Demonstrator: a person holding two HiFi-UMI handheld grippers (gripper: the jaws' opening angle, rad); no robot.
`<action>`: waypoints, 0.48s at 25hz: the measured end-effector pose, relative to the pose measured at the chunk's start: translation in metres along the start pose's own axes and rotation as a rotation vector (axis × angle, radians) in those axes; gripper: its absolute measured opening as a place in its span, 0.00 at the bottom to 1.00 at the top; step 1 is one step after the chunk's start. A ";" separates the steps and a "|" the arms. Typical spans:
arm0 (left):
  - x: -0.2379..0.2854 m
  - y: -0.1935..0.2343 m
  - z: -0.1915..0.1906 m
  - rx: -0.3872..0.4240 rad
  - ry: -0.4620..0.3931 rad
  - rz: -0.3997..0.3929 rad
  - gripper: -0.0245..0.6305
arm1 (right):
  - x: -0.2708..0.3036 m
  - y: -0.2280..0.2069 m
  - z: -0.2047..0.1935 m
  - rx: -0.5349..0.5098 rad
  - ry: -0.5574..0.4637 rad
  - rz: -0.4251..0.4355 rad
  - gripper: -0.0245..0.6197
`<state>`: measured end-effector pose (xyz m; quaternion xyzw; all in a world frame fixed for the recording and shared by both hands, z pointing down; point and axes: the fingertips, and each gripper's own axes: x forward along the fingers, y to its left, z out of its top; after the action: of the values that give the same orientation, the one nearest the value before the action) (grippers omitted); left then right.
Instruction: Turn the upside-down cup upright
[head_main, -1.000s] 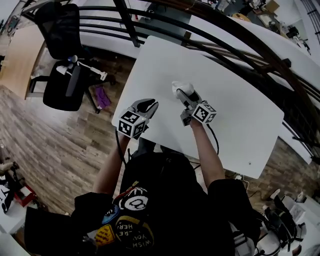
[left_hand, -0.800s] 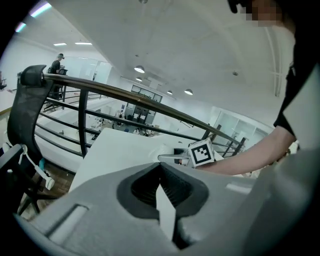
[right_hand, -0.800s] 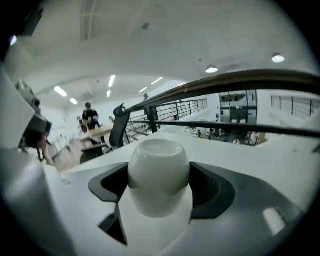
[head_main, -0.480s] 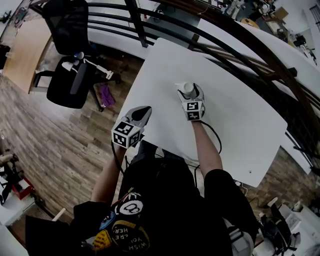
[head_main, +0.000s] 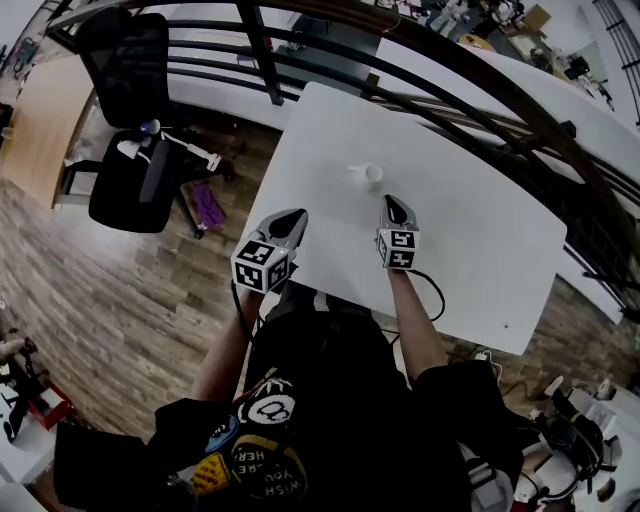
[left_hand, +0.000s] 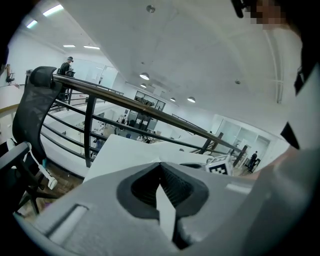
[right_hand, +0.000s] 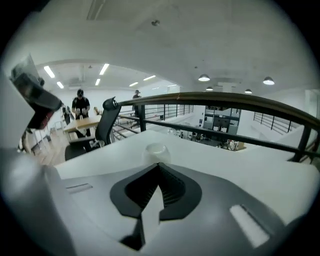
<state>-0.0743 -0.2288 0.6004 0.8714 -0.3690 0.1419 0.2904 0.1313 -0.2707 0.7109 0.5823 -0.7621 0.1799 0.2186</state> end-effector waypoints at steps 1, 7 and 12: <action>-0.001 -0.002 0.002 0.014 -0.004 -0.005 0.05 | -0.019 0.007 0.008 0.041 -0.027 0.007 0.04; -0.005 -0.038 0.009 0.125 -0.040 -0.064 0.04 | -0.126 0.025 0.050 0.214 -0.199 -0.024 0.03; -0.012 -0.079 0.010 0.166 -0.064 -0.109 0.04 | -0.180 0.042 0.064 0.331 -0.265 0.107 0.03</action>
<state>-0.0251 -0.1839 0.5547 0.9153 -0.3172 0.1283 0.2124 0.1233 -0.1476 0.5588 0.5874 -0.7743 0.2355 0.0080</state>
